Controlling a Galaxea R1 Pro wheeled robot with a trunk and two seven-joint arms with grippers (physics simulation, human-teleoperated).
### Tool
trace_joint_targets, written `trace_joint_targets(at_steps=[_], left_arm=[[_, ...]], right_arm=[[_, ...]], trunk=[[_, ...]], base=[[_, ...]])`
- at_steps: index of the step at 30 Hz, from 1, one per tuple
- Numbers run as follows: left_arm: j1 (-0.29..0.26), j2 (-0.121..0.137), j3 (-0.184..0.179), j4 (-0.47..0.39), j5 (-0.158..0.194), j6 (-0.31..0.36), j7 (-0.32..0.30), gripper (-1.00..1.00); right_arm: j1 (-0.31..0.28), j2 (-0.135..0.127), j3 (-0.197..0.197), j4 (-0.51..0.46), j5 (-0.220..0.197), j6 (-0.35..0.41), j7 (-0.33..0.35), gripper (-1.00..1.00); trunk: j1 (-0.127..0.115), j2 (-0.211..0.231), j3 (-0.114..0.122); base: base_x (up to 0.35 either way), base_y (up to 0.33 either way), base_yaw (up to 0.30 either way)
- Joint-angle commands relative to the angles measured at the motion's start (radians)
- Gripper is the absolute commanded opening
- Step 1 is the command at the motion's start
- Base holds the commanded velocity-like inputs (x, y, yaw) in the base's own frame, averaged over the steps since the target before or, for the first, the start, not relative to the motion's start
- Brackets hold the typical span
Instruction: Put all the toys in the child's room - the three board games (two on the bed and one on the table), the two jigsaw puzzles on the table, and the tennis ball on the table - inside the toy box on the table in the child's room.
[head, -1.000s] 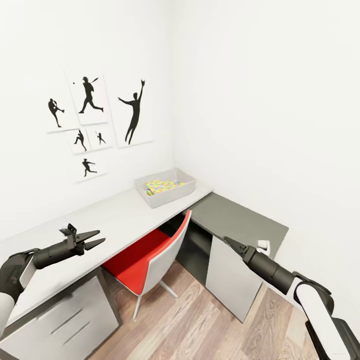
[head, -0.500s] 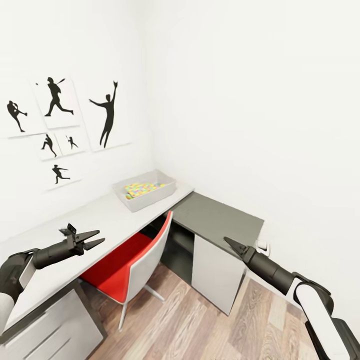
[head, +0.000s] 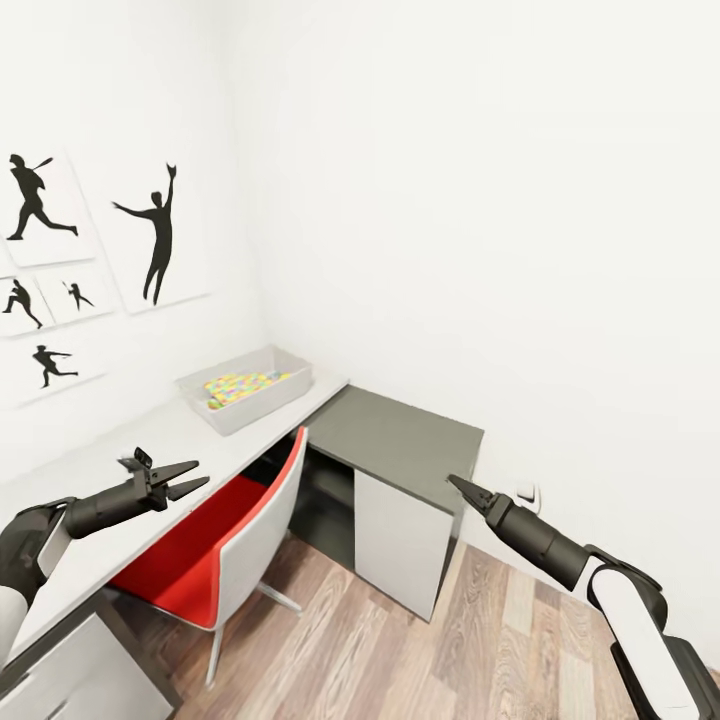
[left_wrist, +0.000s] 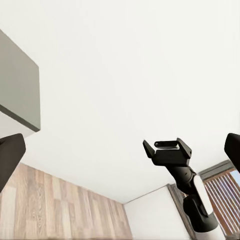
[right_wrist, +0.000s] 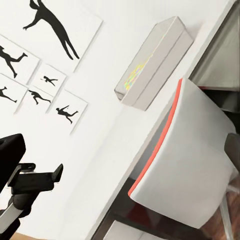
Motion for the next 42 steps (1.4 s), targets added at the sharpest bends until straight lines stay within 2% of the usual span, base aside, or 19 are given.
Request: trace_joint_targets(at_steps=[1,42], left_arm=[[0.0,0.0,0.0,0.0,-0.001,0.011,-0.004,1.0],[0.0,0.004,0.001,0.001,-0.002,0.011,-0.004,1.0]], right_arm=[[-0.001,0.0,-0.002,0.0,-0.001,0.006,0.002,1.0],[-0.001,0.001,-0.001,0.003,-0.001,-0.01,0.001,1.0]], trunk=[[0.001,-0.002,-0.002],[0.001,-0.002,0.02]], base=[[0.0,0.0,-0.27],[-0.067,0.035,-0.27]])
